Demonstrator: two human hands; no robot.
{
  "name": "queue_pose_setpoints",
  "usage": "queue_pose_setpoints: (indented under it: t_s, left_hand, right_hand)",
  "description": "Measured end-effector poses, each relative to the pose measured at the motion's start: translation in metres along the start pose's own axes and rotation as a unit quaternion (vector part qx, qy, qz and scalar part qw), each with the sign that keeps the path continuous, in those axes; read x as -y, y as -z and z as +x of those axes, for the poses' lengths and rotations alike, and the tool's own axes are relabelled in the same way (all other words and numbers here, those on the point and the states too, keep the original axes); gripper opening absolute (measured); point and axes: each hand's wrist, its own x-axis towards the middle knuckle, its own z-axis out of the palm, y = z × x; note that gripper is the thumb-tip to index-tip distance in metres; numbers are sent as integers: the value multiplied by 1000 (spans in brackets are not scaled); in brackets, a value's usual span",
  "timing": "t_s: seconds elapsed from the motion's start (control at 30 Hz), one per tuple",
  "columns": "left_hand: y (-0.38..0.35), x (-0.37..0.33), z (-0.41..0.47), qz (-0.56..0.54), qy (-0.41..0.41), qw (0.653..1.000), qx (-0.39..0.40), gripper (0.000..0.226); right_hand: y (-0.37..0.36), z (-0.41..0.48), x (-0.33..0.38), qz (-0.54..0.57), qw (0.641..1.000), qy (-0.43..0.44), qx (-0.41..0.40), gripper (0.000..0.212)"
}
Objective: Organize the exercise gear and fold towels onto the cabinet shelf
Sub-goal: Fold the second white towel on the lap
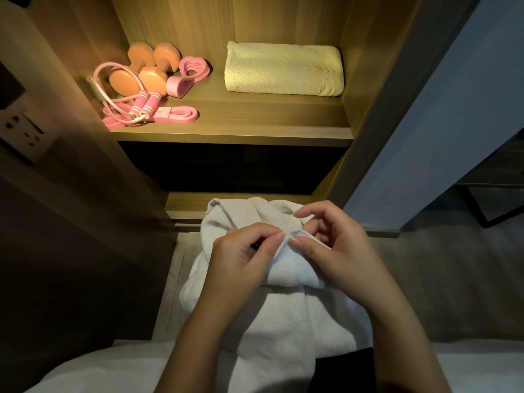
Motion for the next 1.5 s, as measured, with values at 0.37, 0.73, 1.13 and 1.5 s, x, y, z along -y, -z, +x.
queue_pose_setpoints:
  t_s: [0.37, 0.73, 1.13, 1.5]
  left_hand:
    - [-3, 5, -1, 21, -36, 999, 11, 16]
    - [0, 14, 7, 145, -69, 985, 65, 17]
    - [11, -31, 77, 36, -143, 988, -38, 27]
    - [34, -110, 129, -1, -160, 983, -91, 25]
  right_hand:
    - [6, 1, -1, -37, 999, 12, 24, 18]
    - [20, 9, -2, -176, 982, 54, 38, 3]
    - [75, 87, 102, -152, 965, 211, -20, 13]
    - [125, 116, 222, -164, 935, 303, -82, 10]
